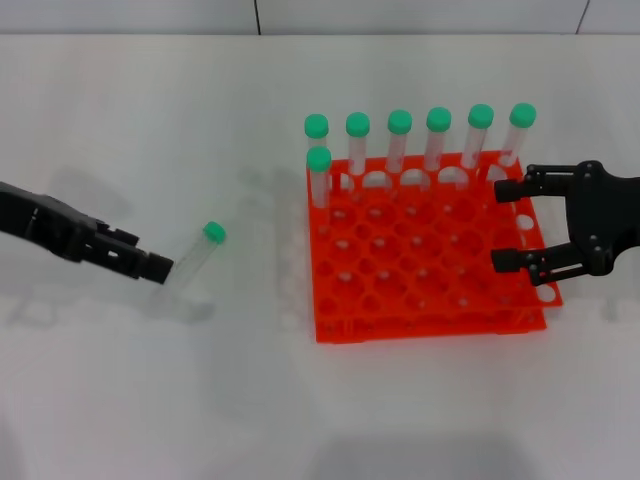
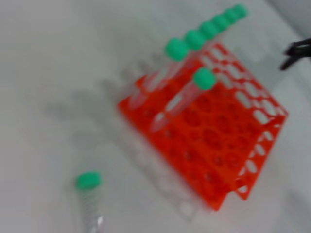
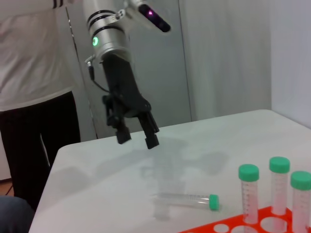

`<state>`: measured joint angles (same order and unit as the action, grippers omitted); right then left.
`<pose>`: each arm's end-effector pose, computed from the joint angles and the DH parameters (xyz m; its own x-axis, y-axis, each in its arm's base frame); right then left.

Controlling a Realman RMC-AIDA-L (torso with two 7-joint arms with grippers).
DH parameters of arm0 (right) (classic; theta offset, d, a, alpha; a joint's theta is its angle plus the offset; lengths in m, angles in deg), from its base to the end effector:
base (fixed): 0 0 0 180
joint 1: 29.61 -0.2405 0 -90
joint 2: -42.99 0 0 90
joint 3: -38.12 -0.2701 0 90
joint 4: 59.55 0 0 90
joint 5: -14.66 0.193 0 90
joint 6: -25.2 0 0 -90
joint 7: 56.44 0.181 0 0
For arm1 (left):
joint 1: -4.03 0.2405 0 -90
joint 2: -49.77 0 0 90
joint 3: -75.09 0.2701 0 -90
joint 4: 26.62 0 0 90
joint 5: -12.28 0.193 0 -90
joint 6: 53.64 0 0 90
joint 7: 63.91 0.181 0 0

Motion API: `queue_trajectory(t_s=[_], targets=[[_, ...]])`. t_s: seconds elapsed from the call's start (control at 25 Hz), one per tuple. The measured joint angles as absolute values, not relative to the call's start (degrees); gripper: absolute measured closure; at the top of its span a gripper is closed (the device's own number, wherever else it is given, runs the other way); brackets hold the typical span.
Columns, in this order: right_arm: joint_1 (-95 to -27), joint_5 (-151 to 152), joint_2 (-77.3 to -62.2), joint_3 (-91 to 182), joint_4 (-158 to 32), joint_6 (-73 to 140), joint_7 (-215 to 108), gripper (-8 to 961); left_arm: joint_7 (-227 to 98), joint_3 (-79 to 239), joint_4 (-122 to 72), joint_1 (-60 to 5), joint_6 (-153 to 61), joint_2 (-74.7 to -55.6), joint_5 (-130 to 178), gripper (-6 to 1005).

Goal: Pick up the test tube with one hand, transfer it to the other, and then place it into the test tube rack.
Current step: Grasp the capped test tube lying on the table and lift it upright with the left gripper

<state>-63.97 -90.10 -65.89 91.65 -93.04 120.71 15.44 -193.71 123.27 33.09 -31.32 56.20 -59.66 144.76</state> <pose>0.2320 0.3412 -0.0021 0.8960 -0.1274 -0.4253 -0.1822 -0.9791 -0.0906 -0.2474 0.3290 0.0423 0.6277 0.7785 0.0024 0.7776 -0.6269 -0.0480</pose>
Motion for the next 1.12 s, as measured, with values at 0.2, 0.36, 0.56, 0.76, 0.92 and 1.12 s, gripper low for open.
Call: queue_trajectory(t_s=[0.2,0.36,0.56,0.76,0.92,1.12], targets=[[-63.98,-90.1,-66.26,91.65,-93.04,120.5,15.33,84,-198.93,125.83,33.06,-35.05,55.62,-60.38,153.16,112],[-64.05,-90.1,-66.62,91.65,-93.04,120.22,14.94,84,-201.55,128.49,32.6,-37.42,53.38,-62.13,159.64,112],[-64.01,-90.1,-66.91,91.65,-93.04,120.17,14.6,84,-203.38,129.17,32.1,-39.47,50.24,-65.14,167.33,112],[-63.98,-90.11,-67.05,91.65,-93.03,120.03,14.52,83,-206.58,133.97,31.59,-39.88,46.86,-66.67,169.33,111],[-63.91,-90.11,-67.05,91.65,-92.81,119.89,14.36,83,-207.51,137.24,29.78,-39.94,44.92,-67.51,169.44,111],[-63.52,-90.11,-67.15,91.65,-92.53,119.4,14.02,84,-208.51,137.9,27.9,-39.99,42.52,-67.72,170.36,111]])
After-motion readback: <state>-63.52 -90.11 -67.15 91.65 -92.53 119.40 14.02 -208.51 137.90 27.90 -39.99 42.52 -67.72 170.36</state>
